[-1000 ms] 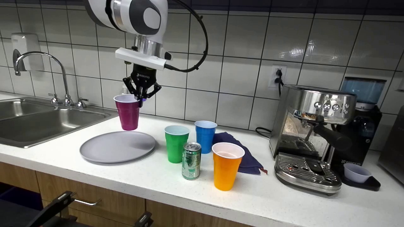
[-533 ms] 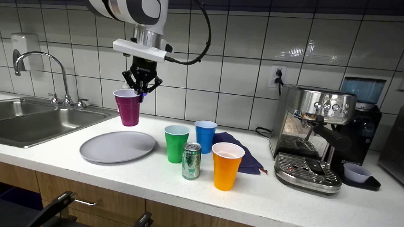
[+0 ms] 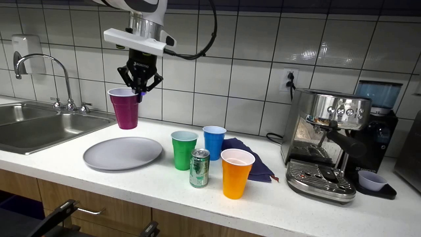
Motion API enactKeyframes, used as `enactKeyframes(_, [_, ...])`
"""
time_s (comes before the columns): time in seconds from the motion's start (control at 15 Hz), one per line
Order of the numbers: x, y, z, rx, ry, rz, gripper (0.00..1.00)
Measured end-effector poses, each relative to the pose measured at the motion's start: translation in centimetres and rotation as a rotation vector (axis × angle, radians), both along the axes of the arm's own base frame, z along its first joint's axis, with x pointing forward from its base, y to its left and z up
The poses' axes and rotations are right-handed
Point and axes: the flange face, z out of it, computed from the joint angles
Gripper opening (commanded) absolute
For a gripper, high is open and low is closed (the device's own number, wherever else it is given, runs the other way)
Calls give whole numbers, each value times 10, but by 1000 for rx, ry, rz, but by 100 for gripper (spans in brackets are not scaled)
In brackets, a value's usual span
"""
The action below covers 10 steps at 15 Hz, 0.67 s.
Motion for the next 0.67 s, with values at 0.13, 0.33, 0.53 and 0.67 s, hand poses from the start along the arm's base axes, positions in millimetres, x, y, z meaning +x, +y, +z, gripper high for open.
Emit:
enactKeyframes(0.13, [-6, -3, 6, 0, 1, 0, 1])
enactKeyframes(0.33, [-9, -14, 16, 4, 2, -16, 1])
enactKeyframes(0.53, [-10, -29, 22, 12, -1, -45, 1])
enactKeyframes(0.67, [-9, -39, 23, 18, -1, -66, 1])
